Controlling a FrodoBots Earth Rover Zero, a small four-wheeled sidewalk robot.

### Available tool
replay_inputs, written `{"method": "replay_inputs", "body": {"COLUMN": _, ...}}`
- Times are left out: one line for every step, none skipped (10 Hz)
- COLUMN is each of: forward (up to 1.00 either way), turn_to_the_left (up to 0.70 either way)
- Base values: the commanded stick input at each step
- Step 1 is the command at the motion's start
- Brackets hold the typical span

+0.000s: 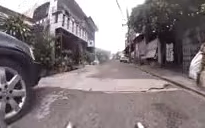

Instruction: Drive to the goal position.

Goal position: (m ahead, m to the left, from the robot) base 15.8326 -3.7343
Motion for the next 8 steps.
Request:
{"method": "replay_inputs", "body": {"forward": 0.7, "turn_to_the_left": 0.0}}
{"method": "replay_inputs", "body": {"forward": 0.7, "turn_to_the_left": 0.0}}
{"method": "replay_inputs", "body": {"forward": 0.7, "turn_to_the_left": 0.0}}
{"method": "replay_inputs", "body": {"forward": 0.7, "turn_to_the_left": 0.0}}
{"method": "replay_inputs", "body": {"forward": 0.7, "turn_to_the_left": 0.0}}
{"method": "replay_inputs", "body": {"forward": 0.7, "turn_to_the_left": 0.0}}
{"method": "replay_inputs", "body": {"forward": 0.7, "turn_to_the_left": 0.0}}
{"method": "replay_inputs", "body": {"forward": 0.7, "turn_to_the_left": 0.0}}
